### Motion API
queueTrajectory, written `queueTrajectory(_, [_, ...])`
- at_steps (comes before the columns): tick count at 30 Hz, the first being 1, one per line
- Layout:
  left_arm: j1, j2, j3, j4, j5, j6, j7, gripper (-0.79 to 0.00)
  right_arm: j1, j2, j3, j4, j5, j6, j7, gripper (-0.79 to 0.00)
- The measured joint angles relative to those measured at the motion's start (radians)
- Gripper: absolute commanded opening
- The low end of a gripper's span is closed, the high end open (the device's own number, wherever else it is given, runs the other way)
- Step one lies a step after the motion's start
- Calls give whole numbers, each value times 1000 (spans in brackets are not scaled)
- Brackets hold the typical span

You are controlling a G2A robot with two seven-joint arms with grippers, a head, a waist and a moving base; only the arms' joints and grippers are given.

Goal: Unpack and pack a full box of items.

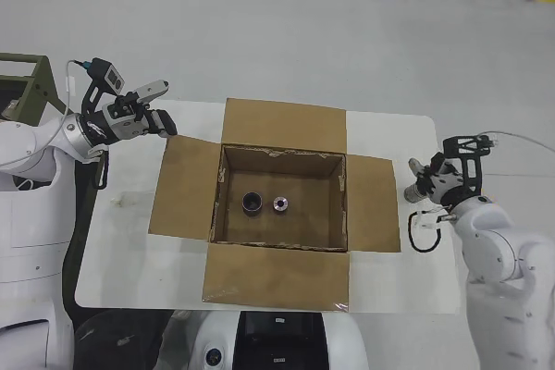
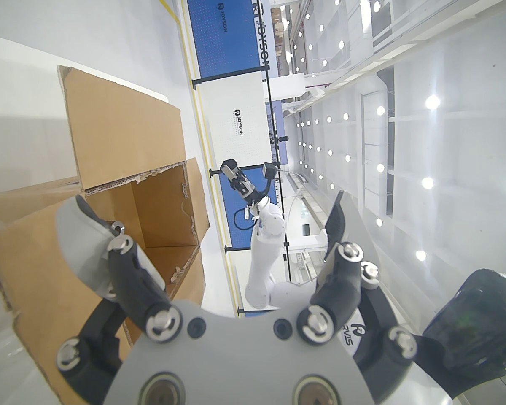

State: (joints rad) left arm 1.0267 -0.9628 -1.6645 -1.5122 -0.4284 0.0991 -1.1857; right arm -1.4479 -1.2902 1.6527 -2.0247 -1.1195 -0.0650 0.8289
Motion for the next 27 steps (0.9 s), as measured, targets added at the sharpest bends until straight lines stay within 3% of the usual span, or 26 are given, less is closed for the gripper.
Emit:
queueTrajectory(19, [0,0,0,0,0,0,0,0,55,10,-10,242,-72,86,-16,-394])
queueTrajectory(24, [0,0,0,0,0,0,0,0,54,10,-17,269,-70,121,-10,-92])
queueTrajectory(27, [0,0,0,0,0,0,0,0,52,11,-24,288,-82,128,-14,-46])
